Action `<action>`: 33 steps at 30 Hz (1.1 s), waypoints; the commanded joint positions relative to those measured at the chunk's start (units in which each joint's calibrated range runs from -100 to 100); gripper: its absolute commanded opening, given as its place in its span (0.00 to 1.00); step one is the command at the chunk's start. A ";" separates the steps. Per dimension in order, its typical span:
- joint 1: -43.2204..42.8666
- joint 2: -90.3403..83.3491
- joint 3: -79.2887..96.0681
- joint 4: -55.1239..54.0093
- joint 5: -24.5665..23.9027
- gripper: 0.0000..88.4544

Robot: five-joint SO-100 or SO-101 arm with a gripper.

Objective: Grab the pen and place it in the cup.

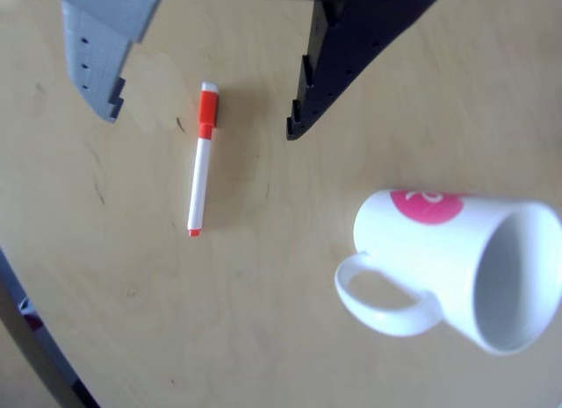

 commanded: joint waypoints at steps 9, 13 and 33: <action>2.24 13.53 -11.32 -0.24 -5.28 0.48; 4.75 16.43 -12.77 -0.24 -5.76 0.48; 5.00 27.14 -16.12 -1.28 -5.13 0.48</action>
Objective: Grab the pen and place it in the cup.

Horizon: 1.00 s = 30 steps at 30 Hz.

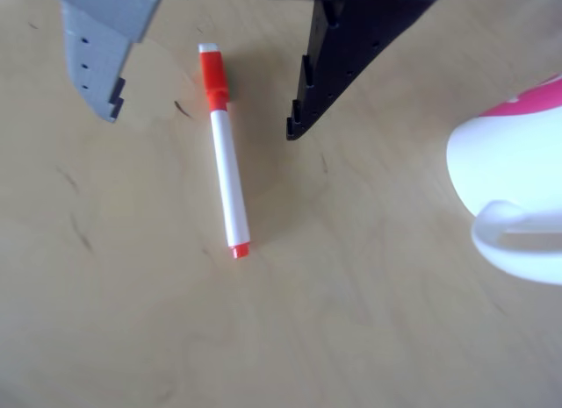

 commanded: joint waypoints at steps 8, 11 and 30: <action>0.21 1.10 -3.82 1.12 -0.27 0.48; 0.13 1.27 -4.19 1.29 -0.27 0.48; 0.96 10.23 -13.42 6.89 -1.22 0.47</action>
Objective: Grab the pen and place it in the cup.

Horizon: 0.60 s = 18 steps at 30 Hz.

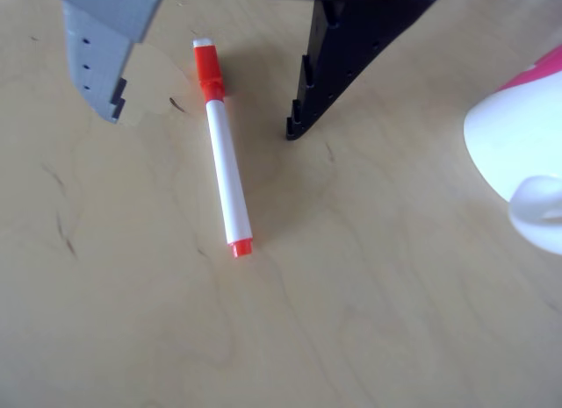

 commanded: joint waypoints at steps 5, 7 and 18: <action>0.81 -0.04 -1.37 -1.94 0.44 0.39; 0.81 -0.12 -1.55 -2.63 0.44 0.36; 0.81 -0.37 -1.64 -3.83 0.50 0.10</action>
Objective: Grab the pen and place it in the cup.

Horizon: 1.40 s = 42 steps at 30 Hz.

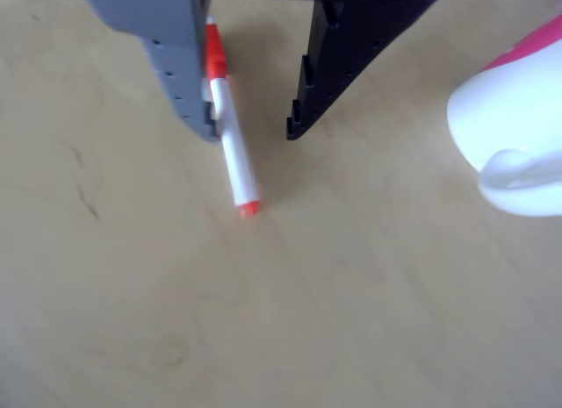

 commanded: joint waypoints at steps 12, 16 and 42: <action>-0.13 -0.37 -0.66 -1.04 0.10 0.01; -0.04 -1.37 0.06 -1.30 0.04 0.01; -10.22 -55.89 21.07 -27.54 13.76 0.01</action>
